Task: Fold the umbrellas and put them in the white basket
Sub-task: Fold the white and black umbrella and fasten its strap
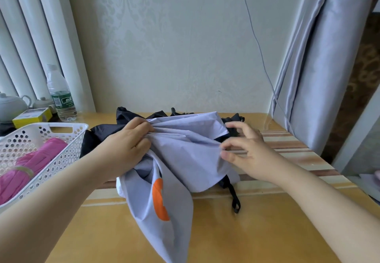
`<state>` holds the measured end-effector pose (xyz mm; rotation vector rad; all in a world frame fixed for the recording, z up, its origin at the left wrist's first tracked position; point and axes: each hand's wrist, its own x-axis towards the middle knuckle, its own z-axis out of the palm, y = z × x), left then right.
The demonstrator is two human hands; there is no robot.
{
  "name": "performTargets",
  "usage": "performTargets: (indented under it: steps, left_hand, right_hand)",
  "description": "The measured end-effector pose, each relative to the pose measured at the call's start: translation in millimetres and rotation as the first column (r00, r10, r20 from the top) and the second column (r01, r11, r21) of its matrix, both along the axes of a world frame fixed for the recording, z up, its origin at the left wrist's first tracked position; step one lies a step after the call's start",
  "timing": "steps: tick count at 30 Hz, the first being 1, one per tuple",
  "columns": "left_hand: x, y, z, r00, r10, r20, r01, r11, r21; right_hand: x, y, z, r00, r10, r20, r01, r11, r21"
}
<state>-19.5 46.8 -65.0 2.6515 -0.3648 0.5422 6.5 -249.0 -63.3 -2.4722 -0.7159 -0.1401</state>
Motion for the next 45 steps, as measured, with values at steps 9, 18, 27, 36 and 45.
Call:
performTargets:
  steps: [9,18,27,36,45]
  left_hand:
    - [1.9,6.2,-0.8,0.999,0.030,0.013,-0.029,0.994,-0.108]
    - [-11.0,-1.7,-1.2,0.993,0.117,0.009,-0.116,0.989,-0.091]
    - [-18.0,-3.9,-8.9,0.992,0.071,0.102,-0.067,0.997,-0.044]
    - [-16.5,-5.1,-7.1,0.989,0.104,0.107,-0.096,0.993,-0.073]
    - [-18.4,11.1,-10.2,0.986,0.154,0.064,-0.144,0.981,-0.133]
  right_hand:
    - [9.0,16.2,-29.9,0.528,0.212,-0.822,0.590,0.605,0.535]
    - [29.3,53.9,-19.5,0.634,0.660,-0.403,0.373,0.195,0.907]
    - [34.3,34.7,-33.1,0.706,0.690,-0.158,0.332,-0.125,0.935]
    - [32.7,37.7,-40.4,0.757,0.647,-0.088,0.322,-0.252,0.913]
    - [29.5,24.2,-34.7,0.743,0.627,-0.233,0.267,0.041,0.963]
